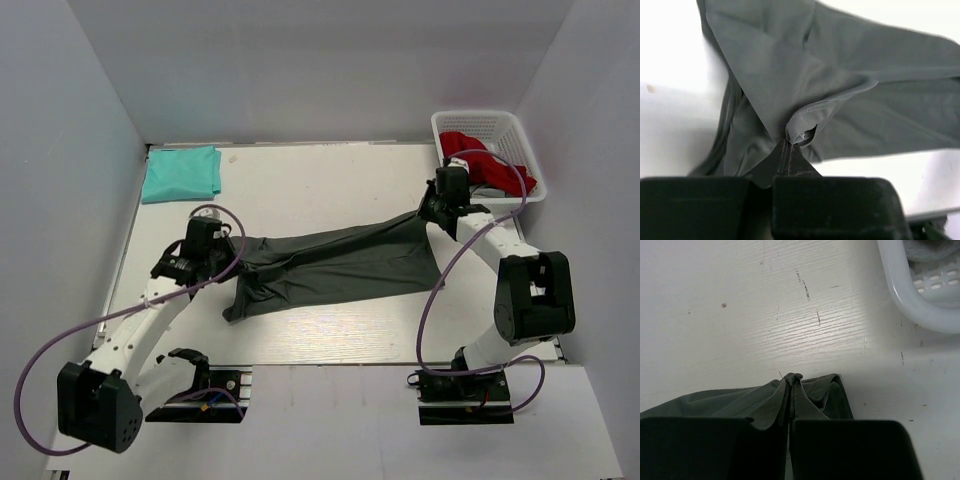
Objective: Fold and stack the t-shirts
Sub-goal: Fold the other side of the tshirt into a rectangle
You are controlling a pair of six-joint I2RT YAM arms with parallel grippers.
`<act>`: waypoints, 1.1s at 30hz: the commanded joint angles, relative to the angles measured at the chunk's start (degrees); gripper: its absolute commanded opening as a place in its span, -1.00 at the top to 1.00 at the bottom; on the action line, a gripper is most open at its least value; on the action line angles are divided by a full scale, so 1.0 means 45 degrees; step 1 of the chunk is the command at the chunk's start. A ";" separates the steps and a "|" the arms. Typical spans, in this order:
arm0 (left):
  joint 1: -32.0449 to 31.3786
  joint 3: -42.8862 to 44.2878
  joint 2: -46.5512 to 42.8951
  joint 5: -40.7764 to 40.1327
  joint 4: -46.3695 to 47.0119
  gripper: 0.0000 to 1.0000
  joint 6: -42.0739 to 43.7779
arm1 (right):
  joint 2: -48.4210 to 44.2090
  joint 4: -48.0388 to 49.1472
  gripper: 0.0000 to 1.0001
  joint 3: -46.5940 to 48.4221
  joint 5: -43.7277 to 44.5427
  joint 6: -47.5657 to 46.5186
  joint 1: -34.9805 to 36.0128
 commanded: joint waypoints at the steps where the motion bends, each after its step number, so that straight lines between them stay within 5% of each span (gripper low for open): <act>1: -0.0022 -0.0589 -0.0917 0.0833 -0.0662 1.00 -0.0637 | -0.0627 0.0486 1.00 -0.0614 0.0374 -0.0260 -0.0039; 7: -0.0157 -0.2851 -0.1036 0.1768 -0.1192 1.00 -0.1222 | -0.0921 0.0350 1.00 -0.1707 0.0765 0.0169 -0.0059; 8: -0.0159 -0.3089 -0.1036 0.2215 -0.0978 0.96 -0.1224 | -0.0921 0.0369 0.72 -0.1865 0.0765 0.0228 -0.0078; 9: -0.0159 -0.3091 -0.0843 0.2548 -0.0976 0.80 -0.1224 | -0.0921 0.0349 0.66 -0.2002 0.0804 0.0383 -0.0040; 13: -0.0159 -0.2139 -0.0391 0.1361 -0.2284 -0.99 -0.1830 | -0.1037 -0.0080 0.28 -0.2043 0.1214 0.0599 -0.0020; 18: -0.0159 -0.0301 -0.0898 0.0053 -0.2773 -1.00 -0.1830 | -0.2265 -0.0608 -0.53 -0.1749 0.1197 0.0463 0.0019; 21: -0.0159 0.0636 -0.1153 -0.0183 -0.2053 -1.00 -0.1440 | -0.3088 -0.0530 -0.81 -0.1866 0.0302 0.0209 0.0058; 26: -0.0159 0.0680 -0.0043 0.1298 0.0594 -1.00 -0.0835 | -0.3713 -0.0510 -0.81 -0.1808 -0.0912 -0.0356 0.0312; 33: 0.0035 0.1672 0.4604 0.1926 0.2207 -1.00 -0.0210 | -0.1962 0.0583 -0.81 -0.1886 -0.3139 -0.0241 0.0878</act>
